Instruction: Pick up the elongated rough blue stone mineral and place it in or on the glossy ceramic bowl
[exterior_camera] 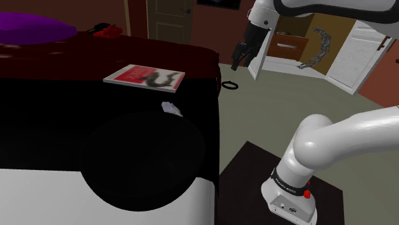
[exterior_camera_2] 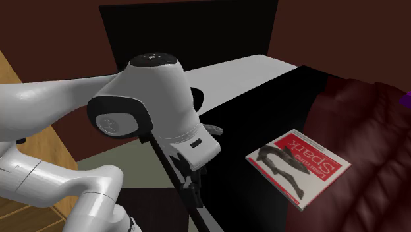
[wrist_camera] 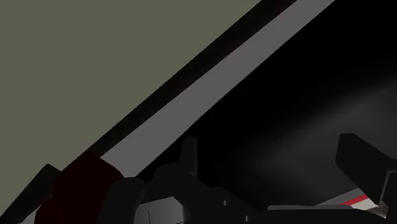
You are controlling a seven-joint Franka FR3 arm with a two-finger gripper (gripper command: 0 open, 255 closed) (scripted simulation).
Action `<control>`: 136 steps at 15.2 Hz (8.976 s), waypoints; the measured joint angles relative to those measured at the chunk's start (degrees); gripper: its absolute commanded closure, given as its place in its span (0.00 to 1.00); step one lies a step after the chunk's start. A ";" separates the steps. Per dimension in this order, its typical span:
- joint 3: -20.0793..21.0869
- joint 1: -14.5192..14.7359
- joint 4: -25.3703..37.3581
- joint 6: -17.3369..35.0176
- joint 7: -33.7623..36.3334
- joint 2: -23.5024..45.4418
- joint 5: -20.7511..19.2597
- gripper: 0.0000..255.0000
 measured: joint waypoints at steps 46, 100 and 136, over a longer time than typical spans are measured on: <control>50.09 -7.99 19.05 1.13 65.37 29.79 5.00 1.00; 68.41 11.45 70.65 -37.33 94.44 62.35 -19.44 1.00; 69.16 16.38 68.65 -34.91 100.89 65.59 -21.02 0.00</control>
